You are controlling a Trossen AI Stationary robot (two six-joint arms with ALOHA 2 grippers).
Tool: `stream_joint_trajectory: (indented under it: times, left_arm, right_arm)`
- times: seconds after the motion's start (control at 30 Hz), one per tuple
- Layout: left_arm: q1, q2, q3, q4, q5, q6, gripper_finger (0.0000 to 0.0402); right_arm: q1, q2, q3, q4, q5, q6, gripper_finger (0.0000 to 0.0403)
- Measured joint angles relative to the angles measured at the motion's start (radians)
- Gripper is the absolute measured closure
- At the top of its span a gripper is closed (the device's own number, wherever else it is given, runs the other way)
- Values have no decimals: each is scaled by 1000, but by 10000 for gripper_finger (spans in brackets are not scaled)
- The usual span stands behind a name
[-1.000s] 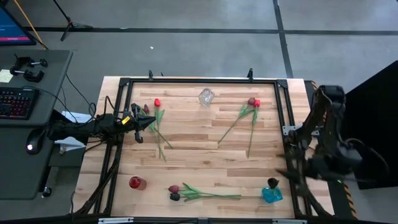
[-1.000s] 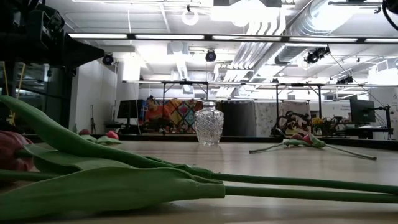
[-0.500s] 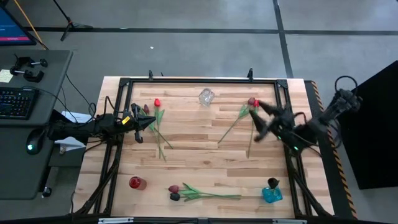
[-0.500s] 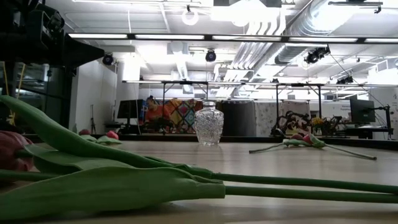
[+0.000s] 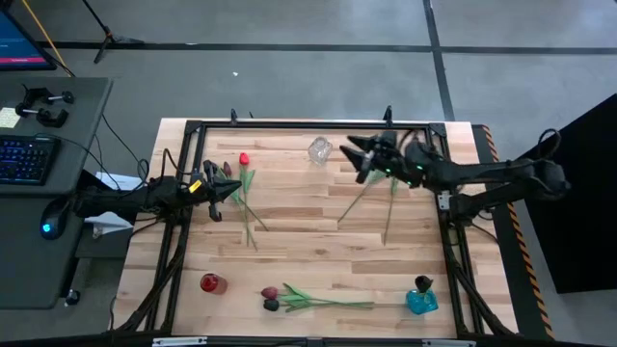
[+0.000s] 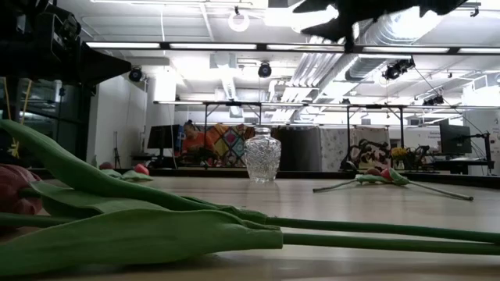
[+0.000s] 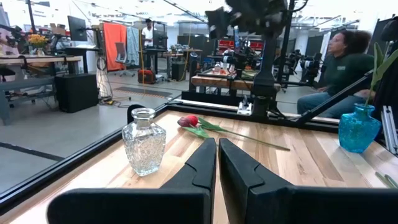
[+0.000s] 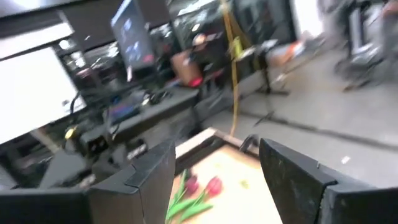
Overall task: Sort flowers into vase by color
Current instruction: Put the bottom black flower into the blue vase
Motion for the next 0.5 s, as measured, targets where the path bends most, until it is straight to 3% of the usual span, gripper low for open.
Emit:
stream_joint_trajectory:
  times: [0.27,0.5]
  left_arm:
    - [0,0,0,0,0,0,394]
    - [0,0,0,0,0,0,394]
  right_arm:
    - [-79,228,196,-129,-222,-3,181]
    - [-79,453,510,-333,-237,-95,181]
